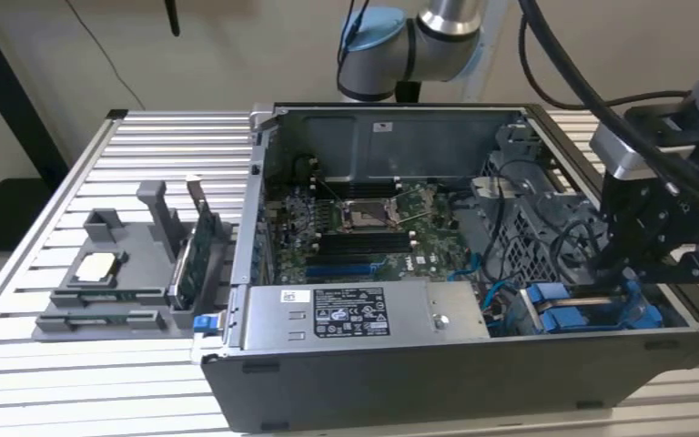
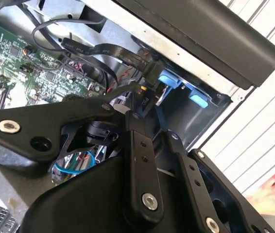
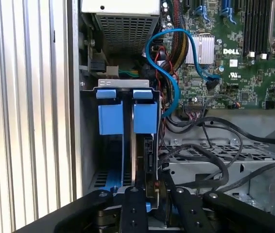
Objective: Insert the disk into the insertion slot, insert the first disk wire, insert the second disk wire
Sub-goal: 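Insert the first disk wire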
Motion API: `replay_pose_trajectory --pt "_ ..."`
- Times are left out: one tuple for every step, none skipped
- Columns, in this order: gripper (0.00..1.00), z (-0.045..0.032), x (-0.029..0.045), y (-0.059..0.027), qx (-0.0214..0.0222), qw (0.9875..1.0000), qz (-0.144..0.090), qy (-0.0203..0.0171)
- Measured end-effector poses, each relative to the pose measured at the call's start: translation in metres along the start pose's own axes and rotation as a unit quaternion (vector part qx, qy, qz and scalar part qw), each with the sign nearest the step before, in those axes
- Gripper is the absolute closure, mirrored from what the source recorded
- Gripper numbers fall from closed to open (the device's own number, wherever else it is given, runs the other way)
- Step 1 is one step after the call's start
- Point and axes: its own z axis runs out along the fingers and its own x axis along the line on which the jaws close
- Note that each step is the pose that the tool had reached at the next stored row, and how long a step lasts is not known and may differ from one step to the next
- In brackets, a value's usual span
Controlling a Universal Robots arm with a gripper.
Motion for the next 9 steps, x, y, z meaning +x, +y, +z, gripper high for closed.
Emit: replay_pose_trajectory --pt "0.73 -0.0025 -0.0002 -0.0001 0.0 1.0 0.0 0.0" --pt "0.73 -0.0048 -0.0004 -0.0002 0.0 1.0 0.0 0.0" --pt "0.73 -0.0071 -0.0005 -0.0002 0.0 1.0 0.0 0.0" --pt "0.73 -0.0094 -0.0007 -0.0003 0.0 1.0 0.0 0.0" --pt "0.73 -0.0119 -0.0009 -0.0004 0.0 1.0 0.0 0.0001" --pt "0.73 -0.0141 -0.0011 -0.0005 0.0 1.0 0.0 0.0" --pt "0.73 -0.0164 -0.0012 -0.0006 0.0 1.0 0.0 0.0" --pt "0.73 -0.0186 -0.0014 -0.0007 0.0 1.0 0.0 0.0" --pt "0.73 -0.0206 -0.0015 -0.0007 0.0 1.0 0.0 0.0"
